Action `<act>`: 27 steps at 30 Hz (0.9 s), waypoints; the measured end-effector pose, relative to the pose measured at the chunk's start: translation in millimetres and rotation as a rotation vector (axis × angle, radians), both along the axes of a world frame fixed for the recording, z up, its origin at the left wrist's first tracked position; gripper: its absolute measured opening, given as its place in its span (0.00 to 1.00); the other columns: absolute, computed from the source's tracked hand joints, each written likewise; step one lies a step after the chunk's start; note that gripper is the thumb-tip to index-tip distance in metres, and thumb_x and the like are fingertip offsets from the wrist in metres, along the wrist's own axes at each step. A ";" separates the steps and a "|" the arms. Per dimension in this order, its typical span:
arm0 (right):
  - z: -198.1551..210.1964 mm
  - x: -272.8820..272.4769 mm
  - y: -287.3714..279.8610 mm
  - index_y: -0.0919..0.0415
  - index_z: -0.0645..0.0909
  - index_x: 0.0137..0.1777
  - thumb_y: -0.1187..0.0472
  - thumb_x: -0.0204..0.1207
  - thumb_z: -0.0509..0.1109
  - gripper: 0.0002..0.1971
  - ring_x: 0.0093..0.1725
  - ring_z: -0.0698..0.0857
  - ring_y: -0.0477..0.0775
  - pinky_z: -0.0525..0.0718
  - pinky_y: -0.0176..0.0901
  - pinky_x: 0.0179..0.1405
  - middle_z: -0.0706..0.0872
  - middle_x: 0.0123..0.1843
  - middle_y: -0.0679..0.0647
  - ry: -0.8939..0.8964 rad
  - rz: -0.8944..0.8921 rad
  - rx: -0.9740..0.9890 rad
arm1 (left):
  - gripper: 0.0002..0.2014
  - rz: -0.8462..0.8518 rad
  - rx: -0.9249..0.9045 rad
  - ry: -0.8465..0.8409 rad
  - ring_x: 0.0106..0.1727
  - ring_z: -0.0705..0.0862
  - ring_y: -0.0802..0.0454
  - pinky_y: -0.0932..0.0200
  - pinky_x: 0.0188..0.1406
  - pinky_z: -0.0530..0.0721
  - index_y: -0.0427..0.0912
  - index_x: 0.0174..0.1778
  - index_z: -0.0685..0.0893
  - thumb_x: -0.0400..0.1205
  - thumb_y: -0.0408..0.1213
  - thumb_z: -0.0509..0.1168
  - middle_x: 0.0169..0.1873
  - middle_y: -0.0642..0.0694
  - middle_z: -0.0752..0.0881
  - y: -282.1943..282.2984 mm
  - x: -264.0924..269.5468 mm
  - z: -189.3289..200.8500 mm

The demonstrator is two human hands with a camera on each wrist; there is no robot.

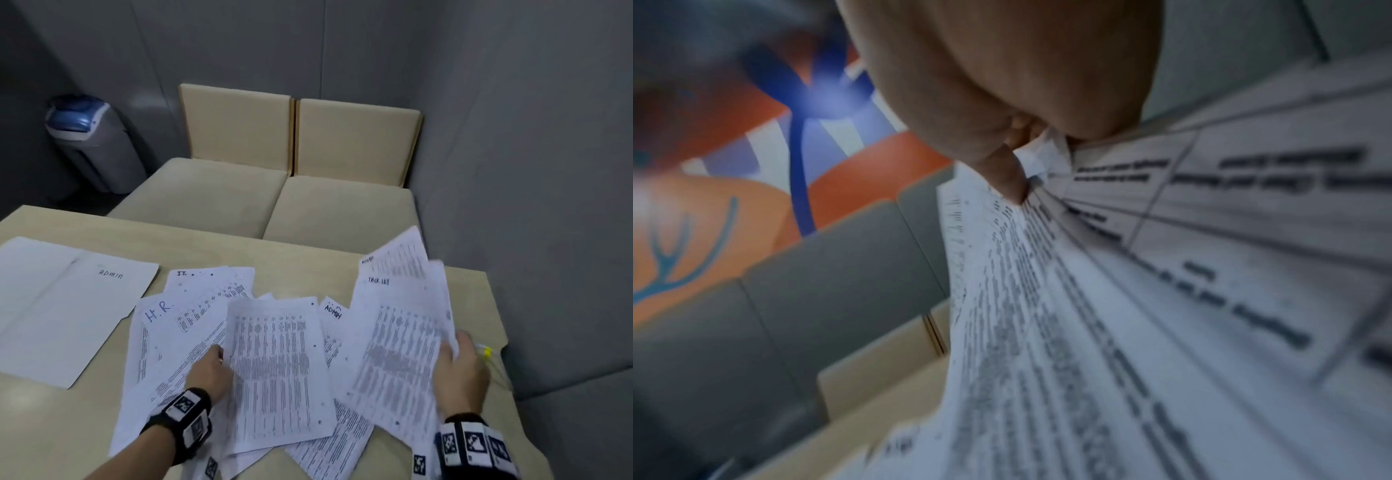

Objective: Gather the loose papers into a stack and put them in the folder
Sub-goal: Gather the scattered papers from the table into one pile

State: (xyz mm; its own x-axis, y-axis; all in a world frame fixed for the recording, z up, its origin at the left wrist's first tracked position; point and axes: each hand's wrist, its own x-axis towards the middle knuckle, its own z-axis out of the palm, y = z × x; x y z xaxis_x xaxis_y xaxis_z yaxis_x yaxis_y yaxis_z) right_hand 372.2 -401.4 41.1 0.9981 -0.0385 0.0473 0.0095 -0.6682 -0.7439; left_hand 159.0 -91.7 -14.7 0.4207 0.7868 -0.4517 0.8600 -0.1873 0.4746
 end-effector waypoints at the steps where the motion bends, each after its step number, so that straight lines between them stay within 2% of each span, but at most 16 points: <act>1: 12.1 1.6 -3.6 0.64 0.83 0.62 0.60 0.83 0.62 0.14 0.47 0.86 0.73 0.84 0.56 0.42 0.89 0.49 0.72 -0.078 0.000 0.019 | 0.06 -0.001 -0.004 -0.012 0.36 0.80 0.46 0.57 0.30 0.73 0.40 0.50 0.77 0.82 0.28 0.58 0.35 0.46 0.82 0.6 -0.4 -1.0; 3: 41.1 2.8 -8.2 0.60 0.83 0.59 0.57 0.82 0.60 0.13 0.43 0.86 0.70 0.86 0.57 0.43 0.89 0.44 0.67 -0.159 -0.007 0.069 | 0.05 -0.015 0.001 -0.031 0.37 0.80 0.45 0.56 0.31 0.73 0.38 0.49 0.79 0.83 0.29 0.58 0.38 0.43 0.83 -0.1 0.8 -1.6; 6: 85.6 1.4 -13.0 0.60 0.84 0.59 0.59 0.84 0.62 0.11 0.41 0.83 0.63 0.82 0.51 0.41 0.86 0.42 0.61 -0.228 -0.064 0.166 | 0.04 -0.019 -0.001 -0.078 0.36 0.79 0.46 0.57 0.31 0.73 0.39 0.49 0.79 0.82 0.28 0.61 0.41 0.41 0.85 -2.5 6.5 -3.9; 9: 110.6 -3.0 -17.5 0.58 0.84 0.56 0.57 0.82 0.64 0.10 0.37 0.82 0.64 0.82 0.54 0.35 0.84 0.40 0.61 -0.308 -0.150 0.230 | 0.04 -0.017 -0.008 -0.129 0.31 0.80 0.48 0.60 0.26 0.73 0.39 0.50 0.80 0.82 0.28 0.62 0.36 0.44 0.84 -4.8 11.7 -6.8; 10: 109.4 -3.7 -18.7 0.59 0.84 0.56 0.57 0.81 0.64 0.10 0.36 0.80 0.62 0.81 0.52 0.33 0.84 0.39 0.62 -0.325 -0.172 0.249 | 0.05 -0.022 -0.007 -0.150 0.29 0.79 0.50 0.61 0.25 0.73 0.38 0.50 0.81 0.82 0.28 0.62 0.34 0.45 0.84 -4.4 12.9 -9.2; 11: 106.5 -7.6 -18.3 0.62 0.84 0.55 0.59 0.81 0.65 0.10 0.33 0.77 0.56 0.78 0.47 0.31 0.82 0.37 0.62 -0.335 -0.199 0.264 | 0.05 -0.030 -0.008 -0.165 0.27 0.79 0.51 0.62 0.24 0.73 0.38 0.50 0.82 0.83 0.29 0.62 0.33 0.45 0.85 -4.3 14.1 -9.5; 12: 99.2 -10.7 -17.8 0.62 0.84 0.52 0.60 0.81 0.65 0.08 0.30 0.73 0.51 0.73 0.39 0.27 0.79 0.34 0.62 -0.333 -0.226 0.285 | 0.05 -0.037 -0.003 -0.177 0.27 0.79 0.51 0.62 0.23 0.72 0.38 0.50 0.82 0.83 0.29 0.62 0.32 0.46 0.85 -3.4 14.8 -9.7; 14: 80.4 -20.1 -11.0 0.59 0.81 0.43 0.63 0.81 0.65 0.06 0.26 0.67 0.51 0.69 0.32 0.20 0.74 0.30 0.60 -0.240 -0.230 0.331 | 0.05 -0.052 0.001 -0.195 0.28 0.80 0.51 0.61 0.23 0.73 0.38 0.50 0.83 0.83 0.30 0.62 0.32 0.47 0.85 -1.8 17.2 -8.5; 15: 64.9 -27.0 -6.0 0.59 0.78 0.39 0.64 0.81 0.66 0.08 0.27 0.69 0.54 0.68 0.31 0.19 0.75 0.30 0.61 -0.157 -0.216 0.322 | 0.05 -0.060 -0.007 -0.200 0.29 0.80 0.52 0.61 0.24 0.74 0.39 0.50 0.83 0.83 0.29 0.62 0.33 0.48 0.85 -1.1 17.5 -7.0; 16: 46.8 -30.9 -1.6 0.61 0.79 0.40 0.66 0.81 0.66 0.08 0.31 0.76 0.57 0.72 0.33 0.24 0.78 0.34 0.65 -0.049 -0.194 0.306 | 0.04 -0.074 -0.024 -0.205 0.30 0.80 0.53 0.62 0.25 0.74 0.39 0.49 0.82 0.82 0.29 0.63 0.33 0.49 0.84 -1.2 18.2 -5.2; 18: 7.7 -45.3 9.7 0.65 0.84 0.50 0.67 0.82 0.66 0.05 0.48 0.87 0.68 0.82 0.42 0.46 0.86 0.48 0.73 0.227 -0.181 0.264 | 0.05 -0.133 -0.070 -0.211 0.31 0.79 0.55 0.63 0.27 0.75 0.43 0.45 0.81 0.82 0.29 0.63 0.32 0.51 0.83 -5.2 18.0 -1.1; 19: -9.9 -52.5 14.6 0.69 0.84 0.54 0.67 0.83 0.66 0.07 0.53 0.86 0.72 0.82 0.49 0.53 0.86 0.52 0.76 0.352 -0.192 0.237 | 0.06 -0.174 -0.090 -0.220 0.31 0.79 0.56 0.64 0.27 0.74 0.45 0.44 0.81 0.82 0.29 0.63 0.32 0.52 0.83 -7.8 17.9 0.0; 21: -36.4 -64.9 19.0 0.76 0.84 0.62 0.68 0.84 0.64 0.14 0.57 0.86 0.72 0.80 0.53 0.60 0.86 0.57 0.76 0.512 -0.247 0.204 | 0.07 -0.283 -0.120 -0.217 0.35 0.80 0.56 0.66 0.31 0.74 0.49 0.44 0.80 0.82 0.31 0.64 0.35 0.53 0.83 -16.7 17.3 0.6; 23: -49.1 -73.4 18.5 0.80 0.82 0.62 0.72 0.83 0.64 0.13 0.65 0.84 0.73 0.74 0.57 0.75 0.84 0.63 0.78 0.648 -0.272 0.247 | 0.07 -0.387 -0.182 -0.233 0.35 0.79 0.58 0.64 0.34 0.77 0.52 0.44 0.80 0.84 0.35 0.63 0.36 0.54 0.83 -27.1 16.5 -0.9; 25: -53.1 -78.6 11.8 0.77 0.80 0.58 0.73 0.80 0.67 0.09 0.66 0.83 0.70 0.69 0.60 0.79 0.84 0.62 0.75 0.772 -0.261 0.333 | 0.06 -0.429 -0.324 -0.291 0.35 0.82 0.56 0.56 0.40 0.85 0.49 0.48 0.83 0.86 0.42 0.62 0.38 0.53 0.86 -37.1 17.6 -1.6; 27: -59.2 -70.7 4.5 0.77 0.78 0.65 0.71 0.75 0.71 0.19 0.73 0.78 0.71 0.67 0.62 0.81 0.80 0.73 0.73 0.864 -0.262 0.413 | 0.15 -0.459 -0.473 -0.316 0.46 0.87 0.54 0.51 0.50 0.88 0.47 0.57 0.82 0.82 0.52 0.64 0.49 0.51 0.89 -50.3 21.2 0.1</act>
State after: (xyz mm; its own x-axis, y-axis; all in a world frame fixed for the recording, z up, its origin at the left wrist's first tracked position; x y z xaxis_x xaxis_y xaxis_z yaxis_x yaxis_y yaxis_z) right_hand 301.5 -396.8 -18.1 0.6409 -0.1125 -0.7593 -0.7567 -0.2589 -0.6003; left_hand 180.3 -142.0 -14.6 0.8276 0.2508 -0.5021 0.5528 -0.2095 0.8065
